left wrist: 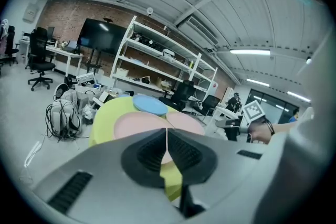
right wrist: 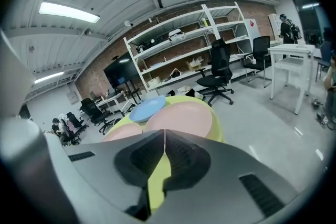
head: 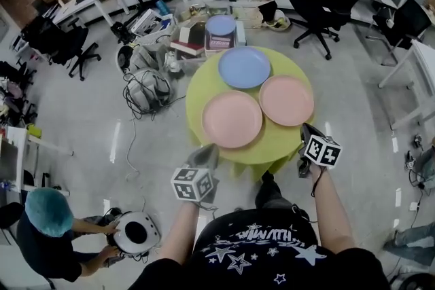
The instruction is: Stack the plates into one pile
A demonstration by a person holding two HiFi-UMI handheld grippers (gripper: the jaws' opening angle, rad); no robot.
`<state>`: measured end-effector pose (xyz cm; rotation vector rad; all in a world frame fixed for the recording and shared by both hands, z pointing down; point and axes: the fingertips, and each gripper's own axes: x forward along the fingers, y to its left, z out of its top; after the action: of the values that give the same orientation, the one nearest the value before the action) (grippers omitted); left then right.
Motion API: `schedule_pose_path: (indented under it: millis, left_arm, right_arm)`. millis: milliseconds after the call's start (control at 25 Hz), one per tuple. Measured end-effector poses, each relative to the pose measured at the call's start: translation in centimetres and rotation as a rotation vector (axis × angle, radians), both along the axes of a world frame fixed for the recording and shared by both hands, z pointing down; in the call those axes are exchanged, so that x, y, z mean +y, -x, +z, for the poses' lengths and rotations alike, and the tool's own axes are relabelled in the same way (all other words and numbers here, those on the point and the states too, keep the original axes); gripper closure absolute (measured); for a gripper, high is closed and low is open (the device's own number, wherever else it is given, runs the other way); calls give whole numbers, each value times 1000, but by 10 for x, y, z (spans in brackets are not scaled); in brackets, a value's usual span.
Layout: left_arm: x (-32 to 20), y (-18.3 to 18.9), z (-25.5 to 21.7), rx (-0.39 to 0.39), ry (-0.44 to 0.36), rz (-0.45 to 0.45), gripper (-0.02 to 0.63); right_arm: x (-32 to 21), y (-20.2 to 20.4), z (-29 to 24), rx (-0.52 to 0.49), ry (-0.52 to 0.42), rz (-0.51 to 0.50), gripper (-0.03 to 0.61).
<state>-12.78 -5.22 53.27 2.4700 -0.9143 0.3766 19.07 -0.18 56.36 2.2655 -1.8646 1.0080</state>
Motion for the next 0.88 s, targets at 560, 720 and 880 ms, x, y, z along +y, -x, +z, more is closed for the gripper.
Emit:
schedule_pose_path:
  millis: [560,720,880]
  left_arm:
    - [-53,-65,21,-51,47,-50,595]
    - [-63,-84,21,-61,50,-58,595]
    - [-71,-102,20,-76,55,-60,595]
  right_arm:
    - [-67,-74,37,33,134,-97,563]
    - [-81,-98,42,75,166,-106,561]
    - [-95,-122,45,100,193,-121,560]
